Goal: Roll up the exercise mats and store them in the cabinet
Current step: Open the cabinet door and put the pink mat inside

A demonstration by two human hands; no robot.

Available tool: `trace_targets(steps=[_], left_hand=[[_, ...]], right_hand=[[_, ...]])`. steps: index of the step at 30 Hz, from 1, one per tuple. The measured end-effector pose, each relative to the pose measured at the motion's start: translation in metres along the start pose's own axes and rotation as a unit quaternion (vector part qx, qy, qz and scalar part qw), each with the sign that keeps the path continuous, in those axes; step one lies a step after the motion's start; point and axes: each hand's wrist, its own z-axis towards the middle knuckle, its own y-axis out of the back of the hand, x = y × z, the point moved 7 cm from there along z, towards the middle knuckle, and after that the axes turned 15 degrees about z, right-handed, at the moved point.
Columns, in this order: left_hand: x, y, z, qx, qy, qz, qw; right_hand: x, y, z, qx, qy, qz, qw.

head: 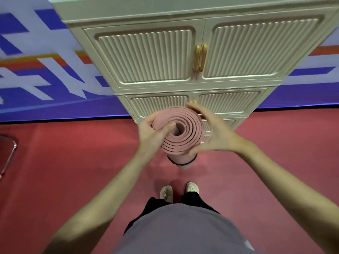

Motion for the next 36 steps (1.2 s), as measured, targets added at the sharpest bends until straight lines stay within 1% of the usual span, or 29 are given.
trace_targets(steps=[2, 5, 7, 9, 11, 14, 16, 19, 23, 25, 28, 31, 34, 36], left_hand=[[0.002, 0.004, 0.006, -0.024, 0.019, -0.012, 0.999], [0.002, 0.009, 0.013, -0.051, 0.029, -0.022, 0.998], [0.0, 0.012, 0.019, -0.072, 0.029, -0.025, 0.997], [0.001, 0.017, 0.025, -0.093, 0.037, -0.018, 0.995], [0.0, 0.02, 0.031, -0.1, 0.042, 0.002, 0.994], [-0.001, 0.025, 0.036, -0.105, 0.037, 0.029, 0.993], [-0.002, 0.028, 0.038, -0.112, 0.037, 0.04, 0.992], [-0.002, 0.035, 0.039, -0.13, 0.038, 0.044, 0.99], [-0.002, 0.038, 0.037, -0.133, 0.034, 0.033, 0.99], [-0.001, 0.038, 0.034, -0.133, 0.039, 0.029, 0.99], [-0.002, 0.035, 0.029, -0.119, 0.036, 0.021, 0.992], [-0.003, 0.027, 0.024, -0.1, 0.038, 0.019, 0.994], [-0.003, 0.016, 0.022, -0.077, 0.045, 0.013, 0.996], [-0.005, 0.009, 0.02, -0.056, 0.04, 0.011, 0.998]], right_hand=[[0.005, 0.021, 0.011, -0.049, 0.001, 0.048, 0.998], [-0.001, 0.064, 0.04, -0.174, 0.009, 0.078, 0.981], [-0.014, 0.088, 0.063, -0.262, -0.002, 0.055, 0.964], [-0.028, 0.103, 0.083, -0.322, -0.021, 0.016, 0.946], [-0.036, 0.107, 0.099, -0.349, -0.025, -0.012, 0.937], [-0.039, 0.107, 0.114, -0.363, -0.012, -0.044, 0.93], [-0.042, 0.107, 0.12, -0.364, -0.02, -0.06, 0.929], [-0.043, 0.109, 0.126, -0.357, -0.037, -0.05, 0.932], [-0.039, 0.106, 0.108, -0.391, -0.042, -0.057, 0.918], [-0.037, 0.098, 0.087, -0.416, -0.02, -0.059, 0.907], [-0.032, 0.083, 0.045, -0.473, 0.02, -0.052, 0.879], [-0.032, 0.068, 0.008, -0.528, 0.026, -0.03, 0.848], [-0.029, 0.059, -0.025, -0.592, 0.046, 0.028, 0.804], [-0.023, 0.056, -0.045, -0.631, 0.055, 0.005, 0.774]])
